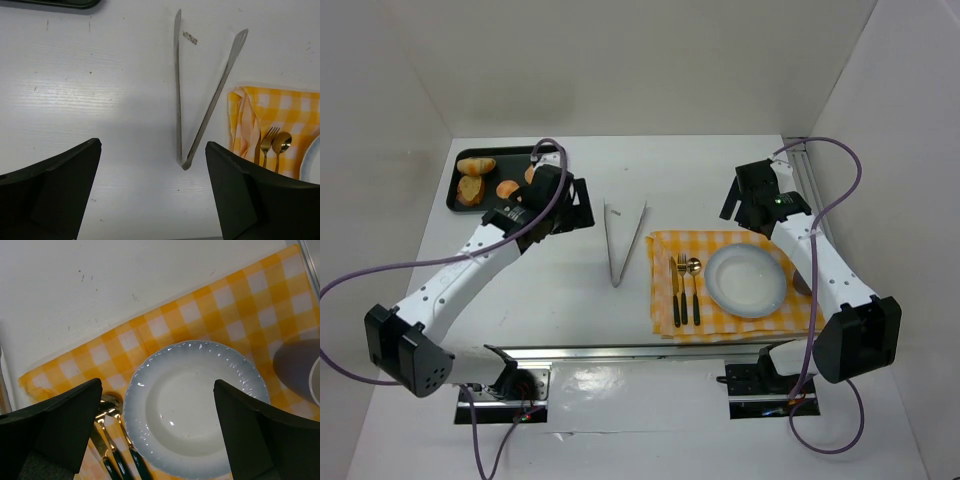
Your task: Place the bread
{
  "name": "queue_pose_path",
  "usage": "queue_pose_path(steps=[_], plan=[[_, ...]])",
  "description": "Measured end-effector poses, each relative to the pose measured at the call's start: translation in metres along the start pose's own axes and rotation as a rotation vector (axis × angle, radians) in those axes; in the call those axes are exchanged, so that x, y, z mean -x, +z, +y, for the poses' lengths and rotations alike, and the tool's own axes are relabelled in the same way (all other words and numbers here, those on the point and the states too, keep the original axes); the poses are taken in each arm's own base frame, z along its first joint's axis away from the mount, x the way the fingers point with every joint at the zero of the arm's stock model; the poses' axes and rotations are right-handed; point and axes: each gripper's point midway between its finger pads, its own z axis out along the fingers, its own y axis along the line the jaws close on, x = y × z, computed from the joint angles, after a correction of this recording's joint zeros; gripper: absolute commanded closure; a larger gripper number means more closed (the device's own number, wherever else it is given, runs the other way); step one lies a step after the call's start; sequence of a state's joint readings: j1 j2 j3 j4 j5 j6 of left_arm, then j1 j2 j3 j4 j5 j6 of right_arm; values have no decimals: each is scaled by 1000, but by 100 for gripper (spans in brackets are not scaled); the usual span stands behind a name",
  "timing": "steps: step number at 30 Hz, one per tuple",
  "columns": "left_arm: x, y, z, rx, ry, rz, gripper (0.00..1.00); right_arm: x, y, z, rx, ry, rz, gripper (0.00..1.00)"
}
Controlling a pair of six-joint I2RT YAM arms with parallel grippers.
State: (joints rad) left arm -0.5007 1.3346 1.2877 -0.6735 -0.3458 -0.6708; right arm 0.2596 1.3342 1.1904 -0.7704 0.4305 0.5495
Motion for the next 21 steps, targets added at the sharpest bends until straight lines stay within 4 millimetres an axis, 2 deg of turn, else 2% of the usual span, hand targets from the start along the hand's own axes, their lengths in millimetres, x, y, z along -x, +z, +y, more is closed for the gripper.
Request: queue_pose_path(steps=[6, 11, 14, 18, 21], plan=[[4, -16, -5, -55, 37, -77, 3, -2, 1, 1, 6, 4, 3, 0], [-9, -15, -20, -78, 104, -63, 2, -3, 0, 3, 19, 5, 9, 0], [-30, -4, -36, -85, 163, -12, 1, -6, 0, 3, 23, 4, 14, 0], [-76, 11, -61, -98, 264, 83, 1, -8, -6, 0, 42, 12, 6, 0], [-101, 19, -67, -87, 303, 133, 1, -5, -14, 0, 65, 23, -12, 0]])
